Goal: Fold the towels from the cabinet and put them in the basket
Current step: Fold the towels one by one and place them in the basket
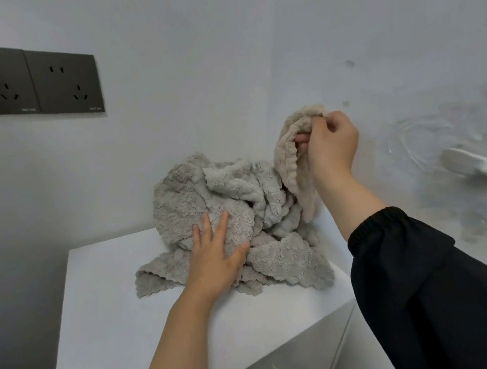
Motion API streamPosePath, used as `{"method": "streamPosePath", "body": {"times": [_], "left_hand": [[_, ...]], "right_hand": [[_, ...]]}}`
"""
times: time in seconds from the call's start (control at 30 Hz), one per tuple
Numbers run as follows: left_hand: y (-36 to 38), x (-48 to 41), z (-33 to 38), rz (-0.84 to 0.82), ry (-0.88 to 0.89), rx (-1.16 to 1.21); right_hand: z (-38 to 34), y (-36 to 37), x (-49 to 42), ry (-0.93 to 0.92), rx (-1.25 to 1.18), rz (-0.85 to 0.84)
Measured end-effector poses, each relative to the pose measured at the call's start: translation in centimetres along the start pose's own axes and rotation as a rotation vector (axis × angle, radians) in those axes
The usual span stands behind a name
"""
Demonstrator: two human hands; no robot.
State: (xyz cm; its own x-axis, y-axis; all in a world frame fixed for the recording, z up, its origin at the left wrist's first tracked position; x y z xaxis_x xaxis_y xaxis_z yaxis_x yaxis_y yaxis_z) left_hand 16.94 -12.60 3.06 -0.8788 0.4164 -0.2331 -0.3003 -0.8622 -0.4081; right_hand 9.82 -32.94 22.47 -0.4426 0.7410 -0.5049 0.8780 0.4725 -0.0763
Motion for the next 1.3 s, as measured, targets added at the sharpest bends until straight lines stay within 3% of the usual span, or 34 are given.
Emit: {"method": "streamPosePath", "body": {"times": [0.17,0.27,0.4,0.53,0.63,0.77,0.93,1.07,1.17,1.3], "left_hand": [[-2.0,0.8,0.6,0.041,-0.02,-0.052],[-4.2,1.5,1.7,0.1,-0.037,0.005],[-5.4,3.9,5.0,0.062,-0.002,0.247],[-5.3,7.1,9.4,-0.093,0.027,0.727],[-4.7,8.9,11.3,-0.205,0.051,0.788],[-6.3,11.0,10.9,-0.004,-0.011,0.842],[-8.1,13.0,6.7,0.265,-0.159,0.833],[-6.7,14.2,3.3,0.248,-0.384,0.918],[-5.3,15.2,1.8,0.207,-0.534,1.074],[-4.6,15.7,1.4,0.113,-0.574,1.144]], "right_hand": [[-0.9,-1.0,1.9,0.094,-0.191,-0.021],[-1.1,-1.5,2.9,0.24,-0.328,-0.035],[-2.4,-1.7,4.9,0.363,-0.507,-0.157],[-3.7,-0.3,8.5,0.415,-0.551,-0.375],[-4.4,1.4,12.1,0.453,-0.608,-0.581],[-4.4,2.1,15.3,0.393,-0.521,-0.673],[-2.5,0.6,17.0,0.266,-0.264,-0.604],[0.0,1.4,20.5,0.346,-0.261,-0.732],[1.9,2.2,22.7,0.271,-0.065,-0.874],[3.4,2.4,24.6,0.2,0.067,-0.971]]}}
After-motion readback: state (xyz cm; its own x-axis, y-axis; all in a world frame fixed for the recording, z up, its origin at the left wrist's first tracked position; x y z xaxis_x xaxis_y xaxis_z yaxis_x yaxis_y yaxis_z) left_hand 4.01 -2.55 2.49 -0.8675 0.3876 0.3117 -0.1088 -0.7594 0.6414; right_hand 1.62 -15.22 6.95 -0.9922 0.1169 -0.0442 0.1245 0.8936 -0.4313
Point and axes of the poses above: each hand's wrist, its own x-axis away from the middle knuckle, its own y-axis out of the palm, z = x × y, the point moved 10 cm from there along -x, towards the middle knuckle, and after that the axes turned 14 degrees about x, right-handed, at the moved point
